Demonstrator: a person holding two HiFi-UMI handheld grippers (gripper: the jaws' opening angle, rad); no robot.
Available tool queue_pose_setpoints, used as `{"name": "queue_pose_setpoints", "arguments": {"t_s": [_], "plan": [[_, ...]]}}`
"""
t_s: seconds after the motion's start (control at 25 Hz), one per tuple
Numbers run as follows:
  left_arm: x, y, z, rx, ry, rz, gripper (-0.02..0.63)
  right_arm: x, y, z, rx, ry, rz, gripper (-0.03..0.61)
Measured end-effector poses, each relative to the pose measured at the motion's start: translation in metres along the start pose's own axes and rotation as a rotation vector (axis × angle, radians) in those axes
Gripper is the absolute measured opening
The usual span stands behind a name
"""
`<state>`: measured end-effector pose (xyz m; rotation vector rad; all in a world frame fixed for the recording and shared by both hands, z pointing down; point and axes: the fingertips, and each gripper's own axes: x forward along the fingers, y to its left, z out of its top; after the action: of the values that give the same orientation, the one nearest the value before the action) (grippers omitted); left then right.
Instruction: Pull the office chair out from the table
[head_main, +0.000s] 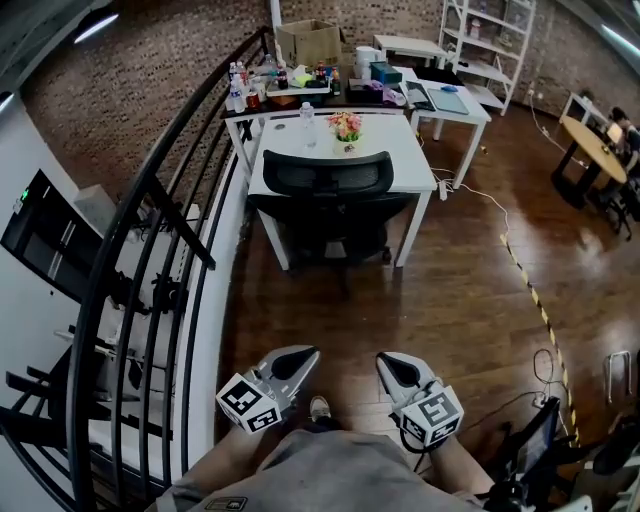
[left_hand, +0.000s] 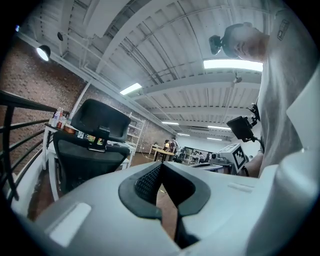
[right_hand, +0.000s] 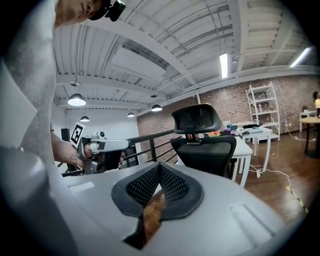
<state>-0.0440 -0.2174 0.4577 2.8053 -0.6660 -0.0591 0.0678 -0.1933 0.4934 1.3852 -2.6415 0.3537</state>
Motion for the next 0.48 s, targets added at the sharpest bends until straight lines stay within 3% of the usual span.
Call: {"name": "queue_pose_setpoints", "arguments": {"t_s": [0.48], "plan": [[0.017,0.094,0.024,0.000,-0.006,-0.014,0.000,0.078,-0.050,0.035,-0.027,-0.032,-0.088,0.006]]}}
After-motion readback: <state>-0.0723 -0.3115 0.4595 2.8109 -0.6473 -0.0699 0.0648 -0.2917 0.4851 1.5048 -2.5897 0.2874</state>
